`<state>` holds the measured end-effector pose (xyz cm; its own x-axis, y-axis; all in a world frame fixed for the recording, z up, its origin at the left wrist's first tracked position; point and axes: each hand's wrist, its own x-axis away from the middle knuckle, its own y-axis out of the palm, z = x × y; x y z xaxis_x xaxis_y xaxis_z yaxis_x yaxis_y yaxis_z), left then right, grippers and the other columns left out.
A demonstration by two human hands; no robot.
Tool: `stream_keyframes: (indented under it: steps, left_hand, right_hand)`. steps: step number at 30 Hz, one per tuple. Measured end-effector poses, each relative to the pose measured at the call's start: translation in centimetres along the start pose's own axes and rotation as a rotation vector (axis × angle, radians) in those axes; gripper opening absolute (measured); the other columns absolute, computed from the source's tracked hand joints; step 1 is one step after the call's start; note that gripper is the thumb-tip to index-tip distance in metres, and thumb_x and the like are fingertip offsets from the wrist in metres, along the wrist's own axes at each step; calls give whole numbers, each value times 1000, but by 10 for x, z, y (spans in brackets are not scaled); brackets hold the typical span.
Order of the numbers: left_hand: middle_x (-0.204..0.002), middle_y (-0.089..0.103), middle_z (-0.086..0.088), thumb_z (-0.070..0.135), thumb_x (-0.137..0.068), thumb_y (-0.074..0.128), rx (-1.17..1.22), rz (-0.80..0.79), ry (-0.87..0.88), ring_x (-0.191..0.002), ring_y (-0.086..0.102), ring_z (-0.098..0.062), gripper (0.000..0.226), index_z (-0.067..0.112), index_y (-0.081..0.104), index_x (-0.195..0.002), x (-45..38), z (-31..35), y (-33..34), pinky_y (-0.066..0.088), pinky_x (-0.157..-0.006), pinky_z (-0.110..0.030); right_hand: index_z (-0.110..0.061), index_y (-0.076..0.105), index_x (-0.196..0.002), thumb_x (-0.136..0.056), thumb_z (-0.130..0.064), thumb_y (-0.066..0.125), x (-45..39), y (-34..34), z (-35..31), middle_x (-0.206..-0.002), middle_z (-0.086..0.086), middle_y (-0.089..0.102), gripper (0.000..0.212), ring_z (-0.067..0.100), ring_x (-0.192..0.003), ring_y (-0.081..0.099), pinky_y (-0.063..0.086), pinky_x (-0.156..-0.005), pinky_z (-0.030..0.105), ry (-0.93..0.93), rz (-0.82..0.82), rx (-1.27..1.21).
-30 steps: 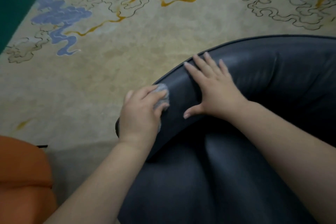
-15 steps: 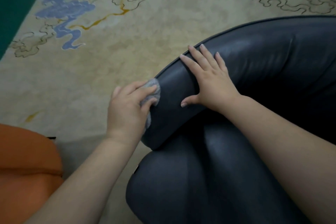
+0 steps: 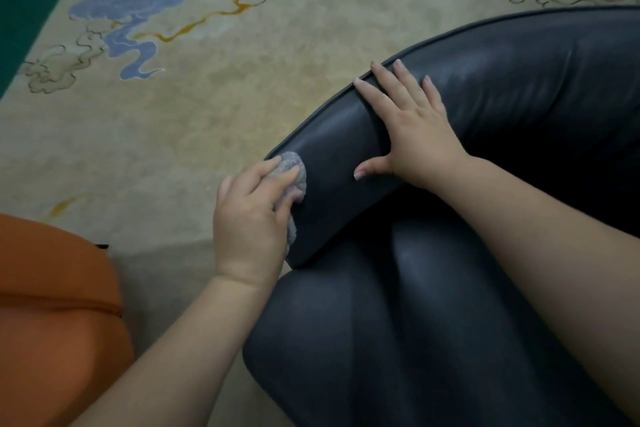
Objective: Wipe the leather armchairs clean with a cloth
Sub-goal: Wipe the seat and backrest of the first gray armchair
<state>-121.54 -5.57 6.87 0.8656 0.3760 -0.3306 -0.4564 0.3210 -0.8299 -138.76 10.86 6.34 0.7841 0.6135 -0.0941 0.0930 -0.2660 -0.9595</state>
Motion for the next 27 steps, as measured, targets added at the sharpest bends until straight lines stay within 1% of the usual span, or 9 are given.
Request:
stream_keyframes:
  steps: [3, 5, 7, 11, 12, 14, 18, 24, 27]
  left_hand:
    - [-113, 64, -13, 6, -81, 68, -78, -69, 23, -99, 57, -39, 26, 11, 72, -106, 19, -1, 7, 45, -90, -35]
    - [-109, 66, -15, 1, -79, 70, -84, -125, 57, -93, 58, -42, 25, 8, 73, -103, 39, -4, 9, 53, -83, -43]
    - [-105, 67, -13, -1, -76, 75, -80, -155, 45, -87, 58, -40, 26, 8, 75, -100, 46, -3, 10, 51, -82, -37]
    - [-108, 65, -8, 7, -81, 71, -8, -294, -56, -97, 53, -31, 26, 14, 73, -106, 45, 9, 15, 28, -88, -7]
    - [-111, 64, -6, 9, -82, 70, 28, -353, -69, -101, 53, -28, 27, 15, 72, -109, 49, 10, 17, 27, -89, -4]
    - [-116, 62, 1, 14, -84, 69, 108, -427, -151, -108, 55, -19, 29, 19, 70, -113, 62, 12, 18, 31, -92, -10]
    - [-109, 62, 10, 15, -83, 70, 270, -331, -269, -101, 56, -4, 29, 26, 70, -111, 100, 30, 13, 31, -87, -1]
    - [-108, 52, 13, 14, -84, 67, 329, -457, -222, -94, 44, 21, 36, 28, 65, -118, 156, 83, 1, 23, -82, 8]
    - [-111, 51, 8, 14, -85, 66, 302, -565, -206, -91, 45, 11, 40, 25, 62, -123, 186, 106, -10, 18, -81, 10]
  right_hand:
    - [-33, 11, -150, -56, -65, 75, 8, 2, -2, -160, -4, -1, 119, 19, -147, -7, -4, -116, 43, 9, 13, -20]
    - [-32, 11, -150, -62, -59, 76, 18, 4, -4, -160, -3, -2, 113, 19, -147, -7, -3, -116, 42, 8, 21, -41]
    - [-32, 13, -150, -68, -46, 78, 31, 3, -2, -160, -3, -2, 106, 20, -147, -5, 0, -116, 41, -4, 19, -63]
    - [-29, 28, -147, -75, -24, 76, 72, 3, 4, -160, -2, 6, 86, 22, -147, 5, 8, -117, 41, 16, -13, -115]
    - [-28, 33, -145, -76, -21, 75, 87, 4, 5, -159, 0, 12, 81, 23, -146, 9, 10, -117, 42, 43, -17, -125]
    - [-25, 43, -141, -77, -15, 72, 123, 8, 6, -155, 3, 26, 71, 25, -143, 21, 19, -117, 43, 118, -10, -161]
    - [-24, 53, -131, -79, -8, 67, 203, 10, 3, -135, 1, 47, 56, 23, -127, 42, 35, -107, 44, 306, 17, -344]
    - [-27, 54, -130, -83, -10, 64, 306, -6, -28, -124, -5, 50, 51, 17, -117, 45, 37, -102, 37, 375, -63, -404]
    - [-27, 51, -132, -86, -14, 61, 345, -23, -32, -124, -5, 50, 49, 18, -117, 45, 38, -102, 37, 416, -118, -411]
